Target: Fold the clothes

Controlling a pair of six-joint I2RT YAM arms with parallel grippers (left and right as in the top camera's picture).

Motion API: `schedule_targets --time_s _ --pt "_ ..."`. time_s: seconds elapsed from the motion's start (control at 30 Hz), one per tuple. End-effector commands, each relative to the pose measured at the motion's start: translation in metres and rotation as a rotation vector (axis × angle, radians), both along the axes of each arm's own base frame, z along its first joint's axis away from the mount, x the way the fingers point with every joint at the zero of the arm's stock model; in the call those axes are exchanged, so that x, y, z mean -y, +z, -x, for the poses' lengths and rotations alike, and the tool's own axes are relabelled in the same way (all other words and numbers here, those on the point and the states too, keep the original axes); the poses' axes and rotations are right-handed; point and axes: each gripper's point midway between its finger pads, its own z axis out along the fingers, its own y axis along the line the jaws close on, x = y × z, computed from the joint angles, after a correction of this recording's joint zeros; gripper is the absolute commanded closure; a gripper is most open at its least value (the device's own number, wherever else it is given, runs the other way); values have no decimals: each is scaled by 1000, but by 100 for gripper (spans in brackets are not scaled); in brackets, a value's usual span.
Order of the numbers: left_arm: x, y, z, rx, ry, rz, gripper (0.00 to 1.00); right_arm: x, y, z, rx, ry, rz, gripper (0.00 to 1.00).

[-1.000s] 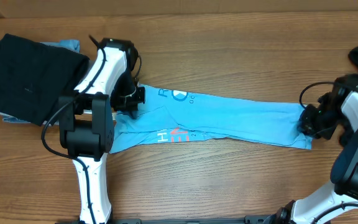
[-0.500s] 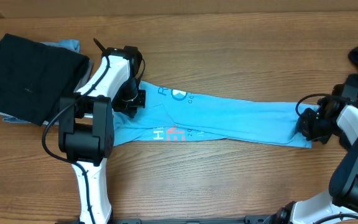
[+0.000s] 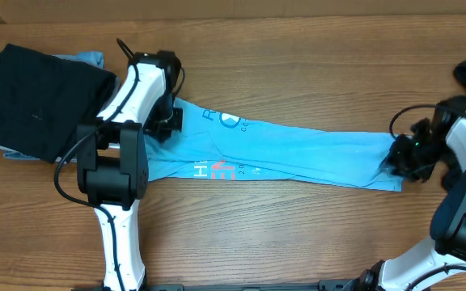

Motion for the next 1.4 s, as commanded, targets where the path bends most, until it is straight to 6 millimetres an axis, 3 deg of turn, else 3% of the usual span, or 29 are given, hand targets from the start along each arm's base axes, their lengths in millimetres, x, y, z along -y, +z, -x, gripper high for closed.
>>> schedule_targets --time_s 0.0,0.13,0.17,0.3,0.37,0.43,0.53,0.63,0.9,1.0,1.1,1.13,1.2,1.3,1.37 --pt "-4 21 -24 80 3 -23 83 11 31 -22 62 54 30 58" --pt "-1 30 -34 120 30 -13 72 19 47 -29 96 122 45 11" --pt "5 34 -38 133 33 18 71 26 46 -28 93 110 66 5" --pt "42 53 -56 188 23 235 64 48 44 -19 88 46 73 4" --pt "64 60 -61 203 21 363 45 52 40 -12 78 24 67 6" --pt "72 62 -61 202 26 406 2 48 29 -7 70 19 49 6" --pt "72 61 -61 201 26 409 0 39 13 -4 87 18 15 6" --pt "72 61 -61 203 26 409 0 12 0 -10 193 78 -116 7" --pt "72 61 -61 203 25 409 0 -6 -41 4 238 75 -140 9" --pt "72 61 -61 203 25 409 0 -10 -46 1 280 80 -150 25" --pt "72 61 -61 203 25 409 0 -6 -44 -7 307 84 -132 51" --pt "72 61 -62 203 26 409 0 -3 -42 -11 320 86 -124 65" --pt "72 61 -61 203 25 409 0 0 -40 -16 336 89 -113 79" --pt "72 61 -61 202 25 409 0 1 -39 -18 341 89 -109 95" --pt "72 61 -61 202 25 409 0 2 -38 -19 341 83 -109 96"
